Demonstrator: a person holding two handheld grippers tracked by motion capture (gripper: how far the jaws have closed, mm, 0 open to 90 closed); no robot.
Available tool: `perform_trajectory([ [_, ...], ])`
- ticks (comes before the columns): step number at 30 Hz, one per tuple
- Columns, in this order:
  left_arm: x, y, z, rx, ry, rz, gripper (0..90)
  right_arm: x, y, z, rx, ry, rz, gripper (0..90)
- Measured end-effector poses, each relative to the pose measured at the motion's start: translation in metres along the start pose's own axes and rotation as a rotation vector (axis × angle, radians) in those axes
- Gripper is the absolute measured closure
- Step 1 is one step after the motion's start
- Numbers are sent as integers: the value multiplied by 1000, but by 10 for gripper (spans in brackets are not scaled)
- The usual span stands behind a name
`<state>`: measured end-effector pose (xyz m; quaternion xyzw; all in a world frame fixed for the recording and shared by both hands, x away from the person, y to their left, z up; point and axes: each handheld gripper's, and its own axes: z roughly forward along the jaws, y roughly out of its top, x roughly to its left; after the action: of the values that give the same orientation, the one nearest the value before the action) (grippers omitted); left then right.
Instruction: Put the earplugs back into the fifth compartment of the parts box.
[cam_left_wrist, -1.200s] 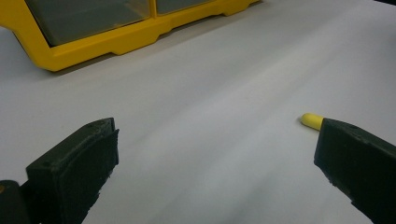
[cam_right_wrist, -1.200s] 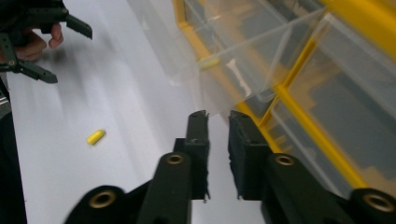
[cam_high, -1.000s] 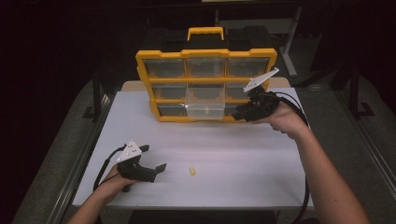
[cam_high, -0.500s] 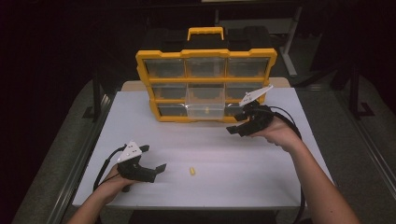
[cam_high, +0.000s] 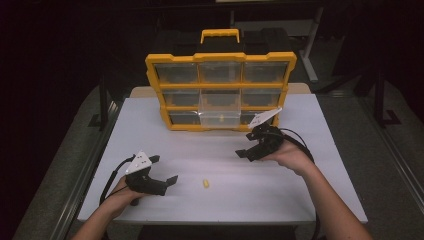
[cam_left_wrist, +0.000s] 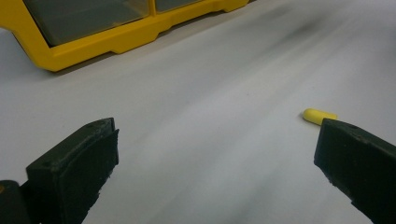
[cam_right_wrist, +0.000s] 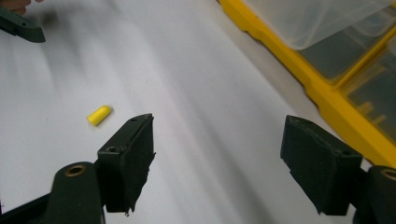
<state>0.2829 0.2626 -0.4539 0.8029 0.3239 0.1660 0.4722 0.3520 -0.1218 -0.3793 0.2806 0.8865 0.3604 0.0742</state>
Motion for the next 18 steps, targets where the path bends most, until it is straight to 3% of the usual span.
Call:
perform_trajectory([
  [18,0,0,0,1,-3,9,0,31,-7,32,2,69,5,205],
])
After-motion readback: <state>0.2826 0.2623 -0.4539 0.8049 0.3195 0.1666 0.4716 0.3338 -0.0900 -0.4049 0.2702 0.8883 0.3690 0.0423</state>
